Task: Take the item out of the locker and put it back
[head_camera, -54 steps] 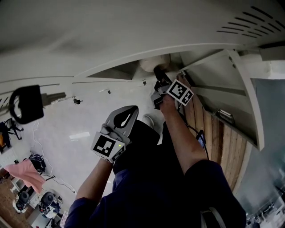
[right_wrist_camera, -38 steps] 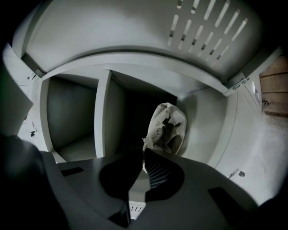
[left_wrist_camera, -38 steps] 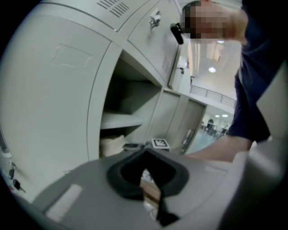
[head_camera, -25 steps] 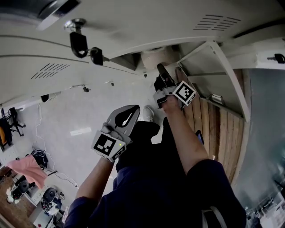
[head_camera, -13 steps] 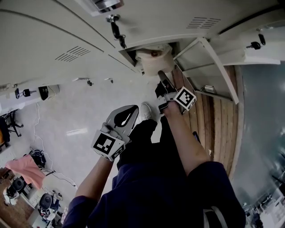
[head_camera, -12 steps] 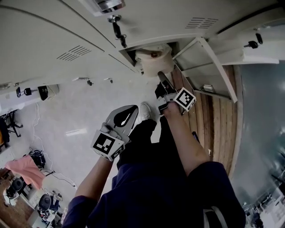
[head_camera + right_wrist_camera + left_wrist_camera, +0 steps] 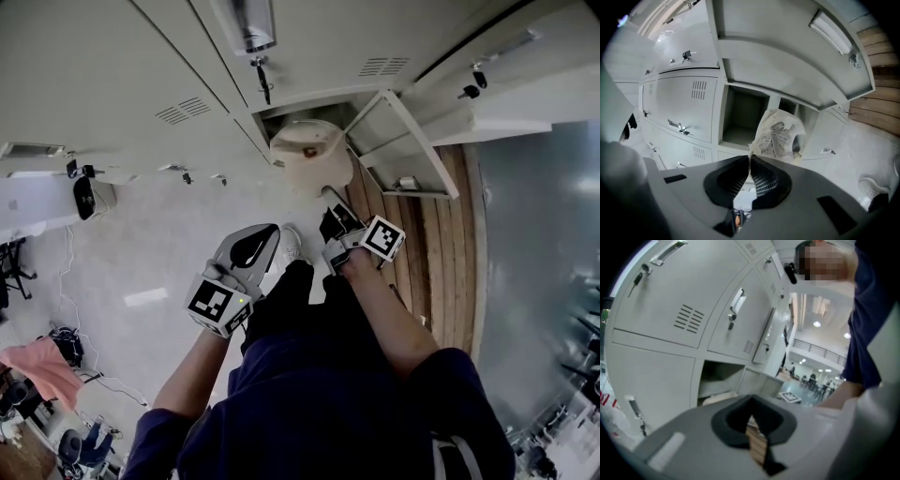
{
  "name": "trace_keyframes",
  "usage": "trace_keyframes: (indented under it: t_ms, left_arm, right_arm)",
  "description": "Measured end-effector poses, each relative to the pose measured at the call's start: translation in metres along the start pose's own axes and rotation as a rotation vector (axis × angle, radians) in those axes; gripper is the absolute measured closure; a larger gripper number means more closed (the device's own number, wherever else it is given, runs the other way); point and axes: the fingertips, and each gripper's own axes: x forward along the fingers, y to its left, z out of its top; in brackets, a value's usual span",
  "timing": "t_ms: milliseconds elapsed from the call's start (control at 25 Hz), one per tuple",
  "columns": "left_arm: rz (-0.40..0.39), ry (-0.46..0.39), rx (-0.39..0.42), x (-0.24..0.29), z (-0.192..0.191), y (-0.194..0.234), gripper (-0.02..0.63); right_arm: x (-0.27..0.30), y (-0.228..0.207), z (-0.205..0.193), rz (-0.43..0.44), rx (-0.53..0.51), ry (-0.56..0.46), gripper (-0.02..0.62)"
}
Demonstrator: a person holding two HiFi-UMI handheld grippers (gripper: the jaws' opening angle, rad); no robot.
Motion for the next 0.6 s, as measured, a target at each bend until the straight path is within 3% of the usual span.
trace_keyframes:
  t_ms: [320,600]
  left_arm:
    - [0.083,-0.069,0.02,-0.018,0.019,-0.023,0.603]
    - [0.176,-0.125,0.058,-0.031,0.023,-0.096,0.602]
  right_arm:
    - [-0.059,0.063,-0.006,0.085,0.005,0.077,0.578]
    - [-0.14,0.11,0.014,0.216,-0.009,0.097,0.578]
